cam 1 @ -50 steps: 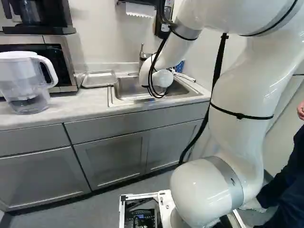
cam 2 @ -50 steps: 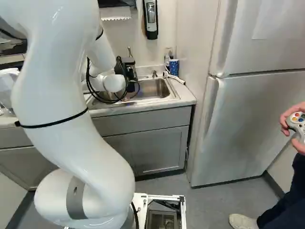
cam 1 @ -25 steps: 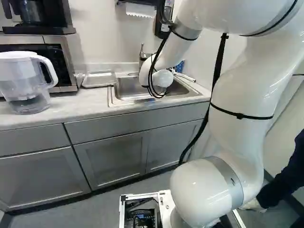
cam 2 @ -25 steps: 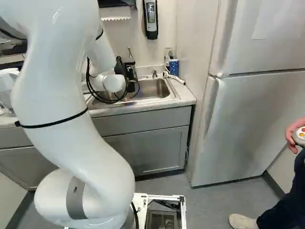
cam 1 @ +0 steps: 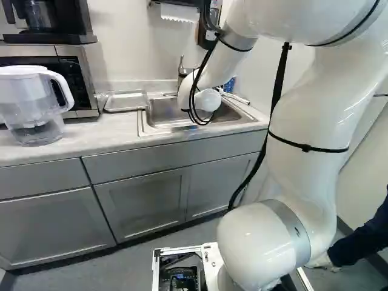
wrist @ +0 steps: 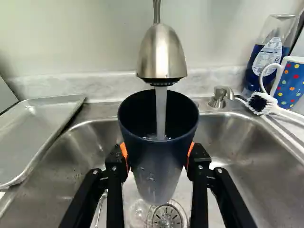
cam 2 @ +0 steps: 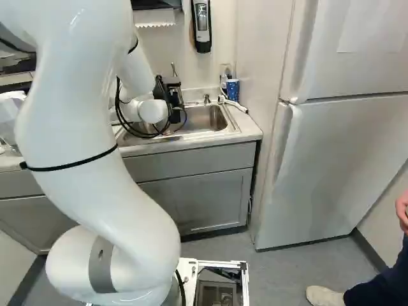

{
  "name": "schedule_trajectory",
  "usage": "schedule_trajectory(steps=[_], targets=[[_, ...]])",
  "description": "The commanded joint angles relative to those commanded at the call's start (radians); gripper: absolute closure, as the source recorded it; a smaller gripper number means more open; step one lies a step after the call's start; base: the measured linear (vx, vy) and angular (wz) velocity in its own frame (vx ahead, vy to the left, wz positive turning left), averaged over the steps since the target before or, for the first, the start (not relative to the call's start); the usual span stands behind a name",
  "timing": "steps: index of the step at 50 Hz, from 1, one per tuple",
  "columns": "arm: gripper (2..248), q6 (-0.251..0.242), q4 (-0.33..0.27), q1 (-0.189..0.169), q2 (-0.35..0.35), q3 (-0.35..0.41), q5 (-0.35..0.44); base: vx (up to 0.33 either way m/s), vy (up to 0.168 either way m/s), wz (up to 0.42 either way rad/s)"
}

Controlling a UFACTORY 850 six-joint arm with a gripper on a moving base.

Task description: Rinse the cup and place it in the tray

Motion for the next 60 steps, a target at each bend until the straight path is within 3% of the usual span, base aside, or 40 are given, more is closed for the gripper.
schedule_trajectory(steps=[60], targets=[[125,0.0,0.0,0.0,0.0,0.0,0.0,0.0,0.0,0.0]])
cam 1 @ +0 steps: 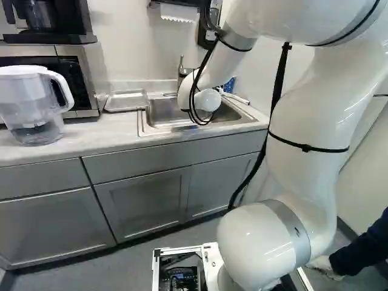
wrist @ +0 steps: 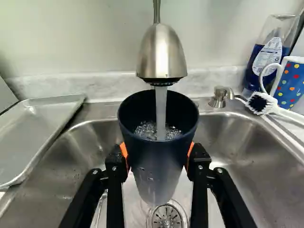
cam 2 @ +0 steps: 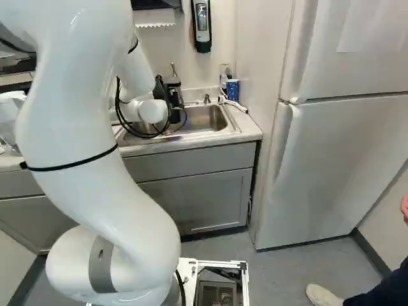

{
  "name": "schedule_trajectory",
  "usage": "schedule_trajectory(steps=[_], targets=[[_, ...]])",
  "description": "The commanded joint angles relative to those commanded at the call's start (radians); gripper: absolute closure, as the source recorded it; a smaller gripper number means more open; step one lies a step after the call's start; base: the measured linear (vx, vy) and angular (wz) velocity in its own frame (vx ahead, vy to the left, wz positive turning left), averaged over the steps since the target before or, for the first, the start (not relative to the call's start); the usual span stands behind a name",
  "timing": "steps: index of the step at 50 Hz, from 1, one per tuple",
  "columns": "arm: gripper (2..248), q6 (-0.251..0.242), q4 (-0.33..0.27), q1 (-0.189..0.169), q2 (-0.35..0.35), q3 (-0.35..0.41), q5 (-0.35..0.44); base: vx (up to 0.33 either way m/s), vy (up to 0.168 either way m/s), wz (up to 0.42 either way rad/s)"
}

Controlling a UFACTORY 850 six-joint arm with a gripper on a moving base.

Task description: Rinse the cup and place it in the tray

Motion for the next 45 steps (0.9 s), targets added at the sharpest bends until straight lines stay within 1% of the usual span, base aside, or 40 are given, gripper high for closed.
schedule_trajectory(steps=[45], targets=[[125,0.0,0.0,0.0,0.0,0.0,0.0,0.0,0.0,0.0]])
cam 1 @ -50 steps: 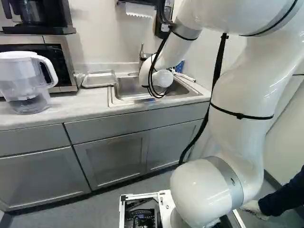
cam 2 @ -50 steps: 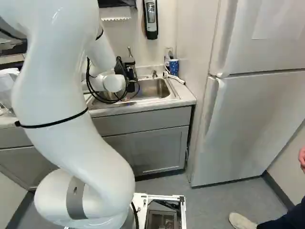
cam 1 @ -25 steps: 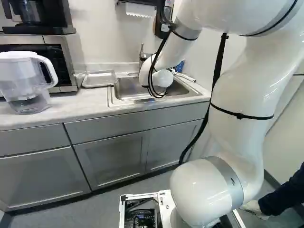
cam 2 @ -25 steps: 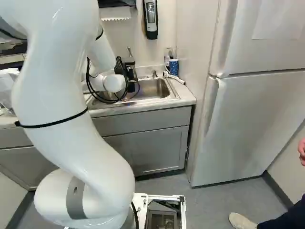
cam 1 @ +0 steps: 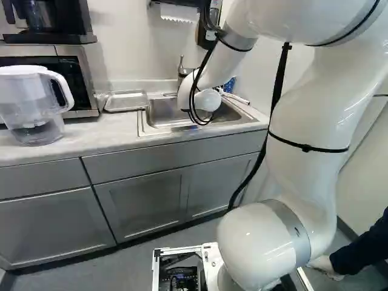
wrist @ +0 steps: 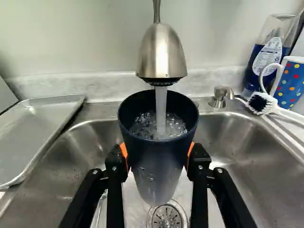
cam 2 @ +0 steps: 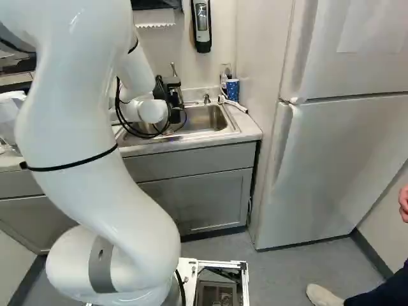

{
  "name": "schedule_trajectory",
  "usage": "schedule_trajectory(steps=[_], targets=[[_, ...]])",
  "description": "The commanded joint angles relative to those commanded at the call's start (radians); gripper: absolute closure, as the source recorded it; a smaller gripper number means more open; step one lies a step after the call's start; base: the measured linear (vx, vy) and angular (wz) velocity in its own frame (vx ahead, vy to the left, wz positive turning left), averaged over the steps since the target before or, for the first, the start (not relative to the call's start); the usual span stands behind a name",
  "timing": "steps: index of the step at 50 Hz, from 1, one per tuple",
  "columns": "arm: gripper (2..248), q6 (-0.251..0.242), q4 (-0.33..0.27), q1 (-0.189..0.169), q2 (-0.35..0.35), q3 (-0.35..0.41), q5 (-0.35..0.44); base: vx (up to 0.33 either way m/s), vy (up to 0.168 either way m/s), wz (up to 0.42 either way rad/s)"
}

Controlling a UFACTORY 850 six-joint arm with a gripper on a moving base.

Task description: Rinse the cup and place it in the tray

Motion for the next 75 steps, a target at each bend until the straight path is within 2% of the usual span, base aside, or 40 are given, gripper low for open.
schedule_trajectory(steps=[31,60,75], targets=[[125,0.0,0.0,0.004,-0.001,-0.001,0.0,0.0,0.0,0.0],[125,0.0,0.0,0.084,0.0,0.0,0.0,0.0,0.0,0.0],[125,0.0,0.0,0.129,0.023,-0.001,0.0,0.0,0.0,0.0]])
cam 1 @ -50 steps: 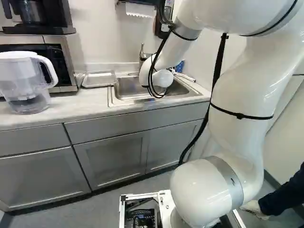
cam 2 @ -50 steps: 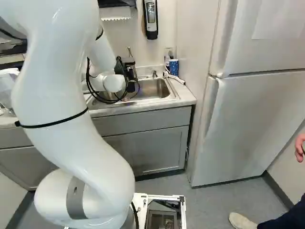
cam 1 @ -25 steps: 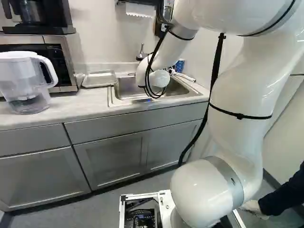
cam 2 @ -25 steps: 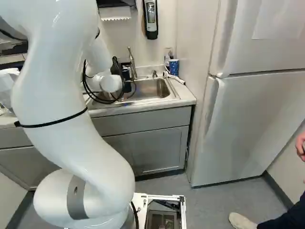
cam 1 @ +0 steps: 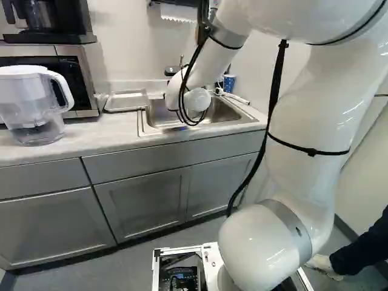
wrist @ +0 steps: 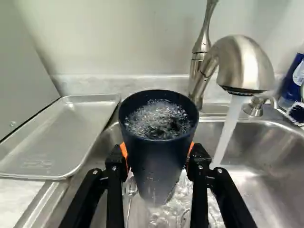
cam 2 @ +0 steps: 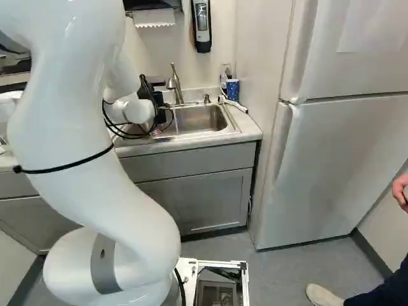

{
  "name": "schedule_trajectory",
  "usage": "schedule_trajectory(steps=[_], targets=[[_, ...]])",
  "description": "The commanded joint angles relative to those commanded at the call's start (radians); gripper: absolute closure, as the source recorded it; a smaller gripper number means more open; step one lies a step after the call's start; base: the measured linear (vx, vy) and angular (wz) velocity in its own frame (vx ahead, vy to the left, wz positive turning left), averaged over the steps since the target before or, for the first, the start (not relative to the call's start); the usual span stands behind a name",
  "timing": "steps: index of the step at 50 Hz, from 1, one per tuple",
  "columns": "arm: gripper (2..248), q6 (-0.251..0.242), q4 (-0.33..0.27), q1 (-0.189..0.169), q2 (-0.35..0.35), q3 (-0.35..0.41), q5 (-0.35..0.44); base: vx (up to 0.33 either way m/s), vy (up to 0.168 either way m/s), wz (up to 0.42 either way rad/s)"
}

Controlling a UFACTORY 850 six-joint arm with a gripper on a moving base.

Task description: Rinse the cup and place it in the tray

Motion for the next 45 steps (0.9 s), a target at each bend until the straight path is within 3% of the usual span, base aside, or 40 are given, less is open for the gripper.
schedule_trajectory(steps=[11,45], targets=[[125,0.0,0.0,0.028,0.007,-0.017,-0.002,0.0,0.0,0.0],[125,0.0,0.0,0.064,0.041,-0.057,-0.063,0.0,0.0,0.0]])
